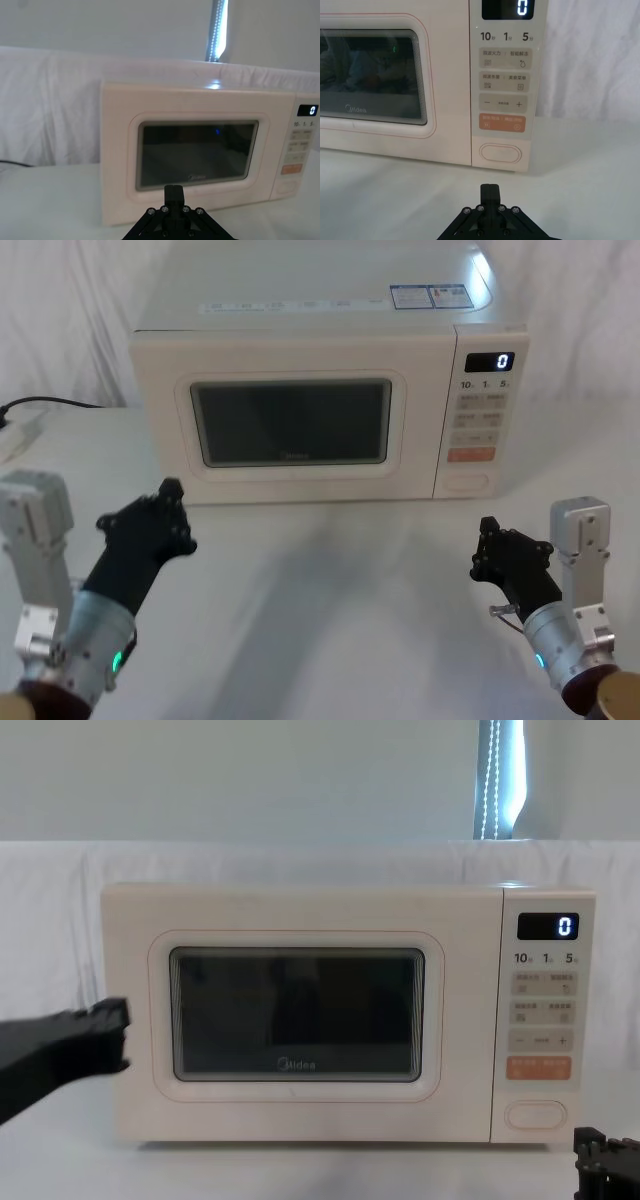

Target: Press the button to open the microwave door with one hand; close the microwave door with the other hand.

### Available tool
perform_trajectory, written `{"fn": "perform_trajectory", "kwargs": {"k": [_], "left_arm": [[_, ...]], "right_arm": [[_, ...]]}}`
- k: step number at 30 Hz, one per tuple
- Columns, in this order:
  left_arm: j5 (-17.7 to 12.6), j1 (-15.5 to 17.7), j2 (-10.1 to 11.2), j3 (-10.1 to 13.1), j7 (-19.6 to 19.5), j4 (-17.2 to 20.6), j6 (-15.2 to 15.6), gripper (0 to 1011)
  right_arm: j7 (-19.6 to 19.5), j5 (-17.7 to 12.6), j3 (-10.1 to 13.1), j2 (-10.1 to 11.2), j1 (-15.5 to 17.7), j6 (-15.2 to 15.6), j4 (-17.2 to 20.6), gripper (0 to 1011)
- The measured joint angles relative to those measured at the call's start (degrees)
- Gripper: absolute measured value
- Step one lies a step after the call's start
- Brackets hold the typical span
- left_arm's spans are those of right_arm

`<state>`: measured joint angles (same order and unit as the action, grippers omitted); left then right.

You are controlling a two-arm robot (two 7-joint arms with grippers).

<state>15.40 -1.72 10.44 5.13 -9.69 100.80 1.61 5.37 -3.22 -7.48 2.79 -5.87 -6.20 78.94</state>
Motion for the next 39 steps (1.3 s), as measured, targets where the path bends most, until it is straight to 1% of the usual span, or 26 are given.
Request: {"fn": "perform_trajectory", "kwargs": {"k": [5,11,15,20,26,39], "left_arm": [[-0.5,-3.0,-0.3,-0.7,1.3,0.4,-2.4,0],[-1.0,-4.0,-1.3,-1.1,2.2,-0.7,-3.8,0],[-1.3,-3.9,-1.8,-1.1,2.3,-1.4,-4.4,0],[-1.8,-2.5,-2.5,-0.9,2.3,-3.7,-5.2,0],[-2.3,-1.0,-3.0,-0.9,2.3,-5.3,-5.4,0],[-2.4,-0.7,-3.1,-1.0,2.1,-5.5,-5.2,0]], "right_arm": [[0.0,0.0,0.0,0.0,0.0,0.0,0.0,0],[0.0,0.0,0.0,0.0,0.0,0.0,0.0,0],[0.0,0.0,0.0,0.0,0.0,0.0,0.0,0],[0.0,0.0,0.0,0.0,0.0,0.0,0.0,0],[0.0,0.0,0.0,0.0,0.0,0.0,0.0,0],[0.0,0.0,0.0,0.0,0.0,0.0,0.0,0]]}}
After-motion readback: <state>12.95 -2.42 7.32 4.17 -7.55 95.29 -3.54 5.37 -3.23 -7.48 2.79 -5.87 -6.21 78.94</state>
